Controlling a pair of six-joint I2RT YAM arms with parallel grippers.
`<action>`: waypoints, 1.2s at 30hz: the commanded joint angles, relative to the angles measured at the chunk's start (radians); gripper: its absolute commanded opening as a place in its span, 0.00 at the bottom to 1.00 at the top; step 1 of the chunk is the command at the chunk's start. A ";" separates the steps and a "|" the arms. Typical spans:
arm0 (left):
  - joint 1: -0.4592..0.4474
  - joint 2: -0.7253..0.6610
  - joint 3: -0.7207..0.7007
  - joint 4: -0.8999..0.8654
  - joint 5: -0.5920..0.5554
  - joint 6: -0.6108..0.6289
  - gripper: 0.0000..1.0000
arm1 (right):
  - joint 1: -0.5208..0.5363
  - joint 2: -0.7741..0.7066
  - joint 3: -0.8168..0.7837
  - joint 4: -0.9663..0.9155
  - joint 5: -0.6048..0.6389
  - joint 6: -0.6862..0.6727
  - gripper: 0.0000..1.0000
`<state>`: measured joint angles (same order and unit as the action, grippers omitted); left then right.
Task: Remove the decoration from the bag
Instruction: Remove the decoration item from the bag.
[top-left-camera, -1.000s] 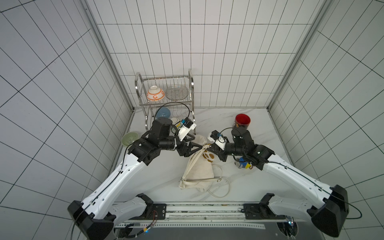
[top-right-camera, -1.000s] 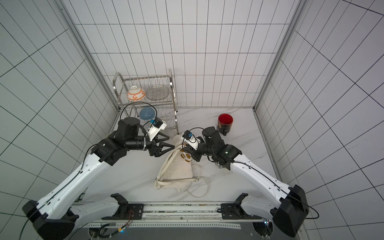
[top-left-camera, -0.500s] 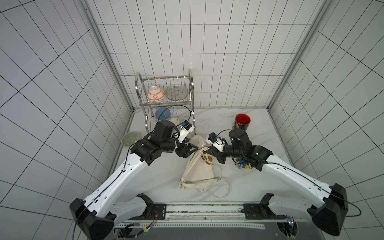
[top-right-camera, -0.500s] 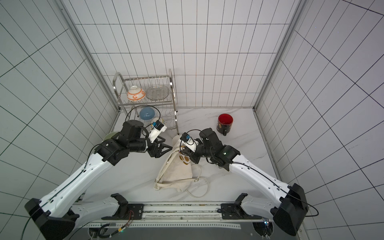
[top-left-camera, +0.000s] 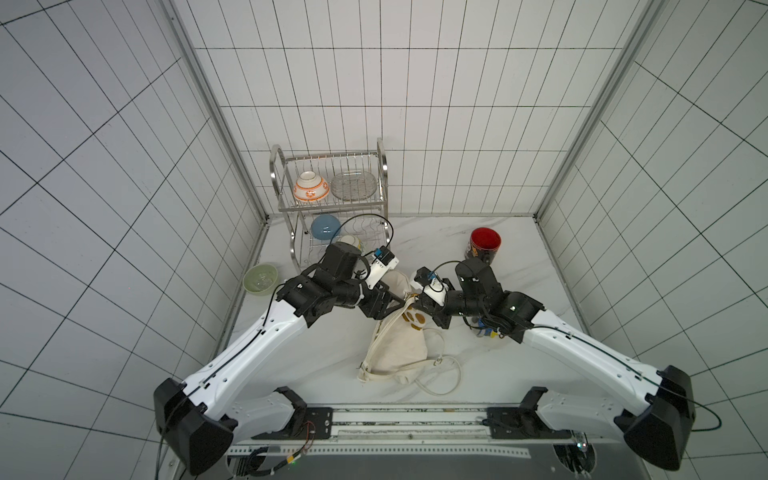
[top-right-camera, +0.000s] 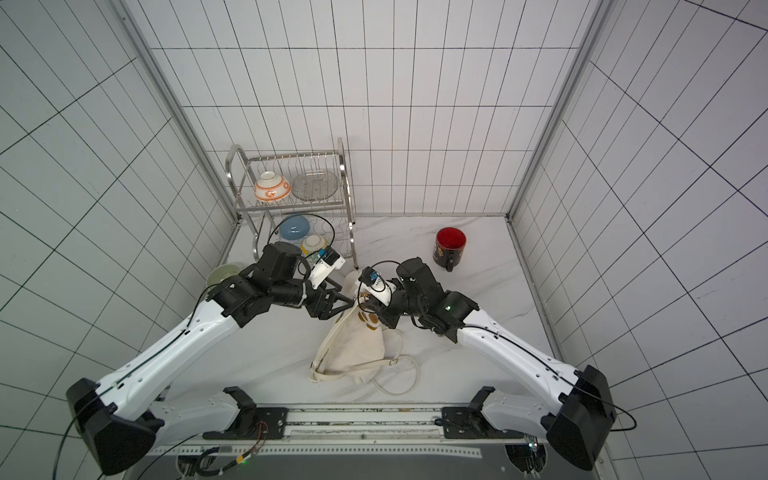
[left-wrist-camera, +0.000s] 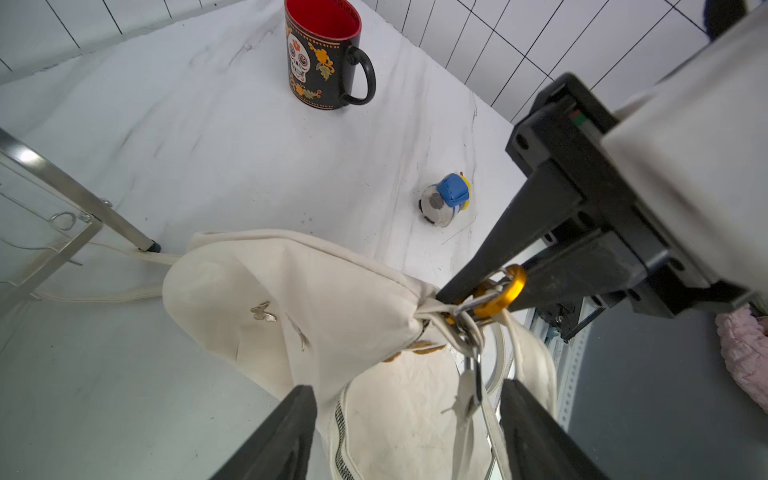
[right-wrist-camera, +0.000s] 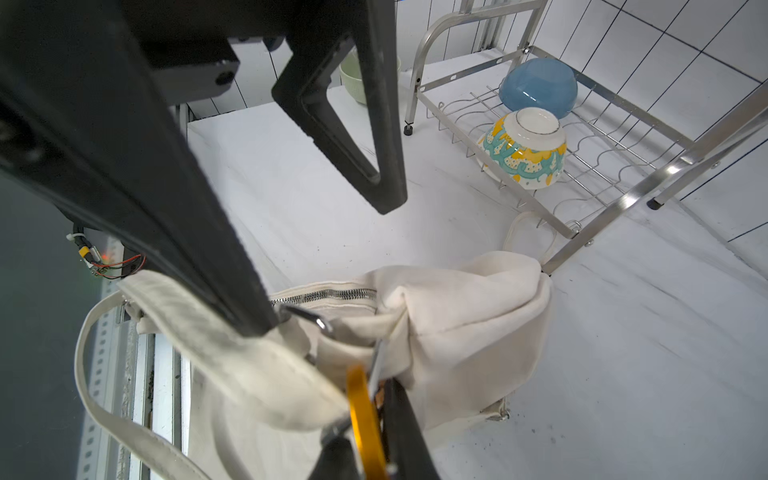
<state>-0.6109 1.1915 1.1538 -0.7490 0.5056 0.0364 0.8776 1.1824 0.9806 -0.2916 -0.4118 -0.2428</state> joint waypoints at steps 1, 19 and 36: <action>-0.015 0.006 -0.006 0.002 0.031 0.003 0.71 | 0.009 -0.003 0.046 0.009 0.006 -0.007 0.08; -0.069 0.098 0.030 0.016 -0.020 0.040 0.23 | 0.021 -0.005 0.055 0.005 0.005 0.002 0.11; -0.089 0.029 0.114 0.026 -0.277 0.338 0.00 | 0.022 -0.090 -0.024 0.031 -0.097 0.043 0.34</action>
<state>-0.6884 1.2583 1.2228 -0.7750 0.2993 0.2520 0.8906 1.1095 0.9756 -0.2867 -0.4469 -0.2237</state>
